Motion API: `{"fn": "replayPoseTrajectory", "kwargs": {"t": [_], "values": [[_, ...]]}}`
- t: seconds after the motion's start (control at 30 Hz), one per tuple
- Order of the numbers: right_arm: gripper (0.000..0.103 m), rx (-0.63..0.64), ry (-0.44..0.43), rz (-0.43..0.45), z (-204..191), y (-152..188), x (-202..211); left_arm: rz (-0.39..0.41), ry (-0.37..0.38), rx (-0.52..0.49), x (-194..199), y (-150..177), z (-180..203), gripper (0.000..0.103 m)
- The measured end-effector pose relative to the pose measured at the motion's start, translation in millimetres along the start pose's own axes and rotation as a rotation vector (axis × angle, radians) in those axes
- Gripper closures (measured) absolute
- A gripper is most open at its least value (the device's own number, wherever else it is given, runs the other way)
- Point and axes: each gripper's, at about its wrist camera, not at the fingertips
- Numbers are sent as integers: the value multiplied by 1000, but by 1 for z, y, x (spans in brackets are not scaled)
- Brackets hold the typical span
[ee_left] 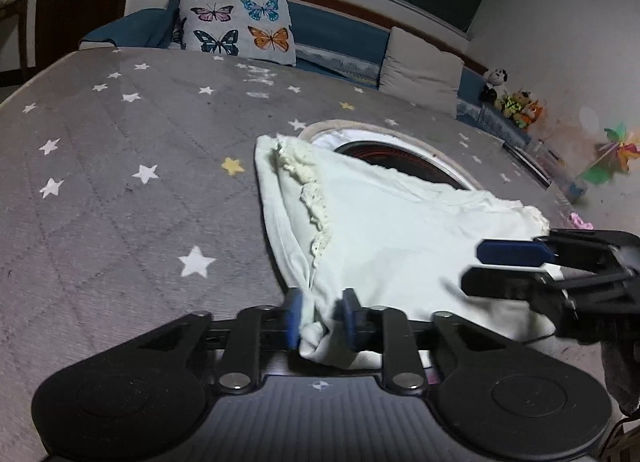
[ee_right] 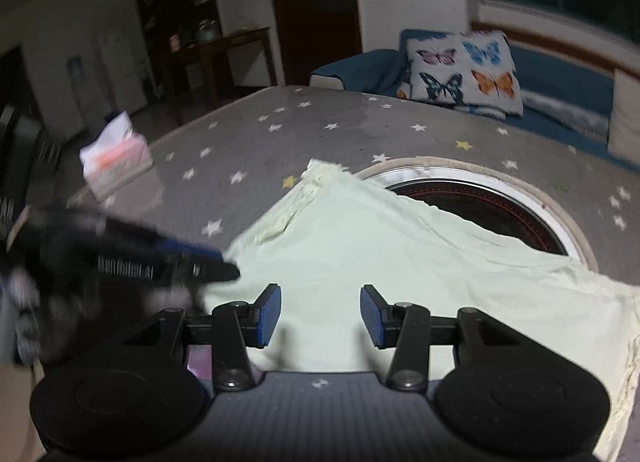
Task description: Fold clothes
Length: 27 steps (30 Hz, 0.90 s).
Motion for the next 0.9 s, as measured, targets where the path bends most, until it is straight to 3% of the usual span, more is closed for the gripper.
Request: {"fn": "replayPoseTrajectory", "kwargs": {"t": [0.37, 0.5, 0.6, 0.67, 0.73, 0.77, 0.9], "values": [[51, -172, -132, -63, 26, -43, -44, 32, 87, -25, 2, -6, 36, 93], [51, -161, -140, -95, 20, -55, -68, 34, 87, -43, -1, -4, 43, 93], [51, -111, -133, -110, 8, -62, -79, 73, 19, -69, 6, 0, 39, 92], [51, -94, -131, -115, 3, -65, -83, 93, -26, -64, 11, 2, 32, 86], [51, -103, -134, -122, 2, -67, -88, 96, -68, -33, 14, 3, 23, 60], [51, -109, -132, -128, 2, -67, -90, 94, -84, -16, 14, 3, 20, 55], [51, -123, -131, -151, 2, -66, -97, 42, -71, 51, 7, 5, 10, 52]]}}
Point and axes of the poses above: each gripper's, at about its wrist camera, not at the fingertips, and x roughly against the way its jaws point, z to its right, y to its underside, and after that the axes turned 3 degrees about x, right-handed
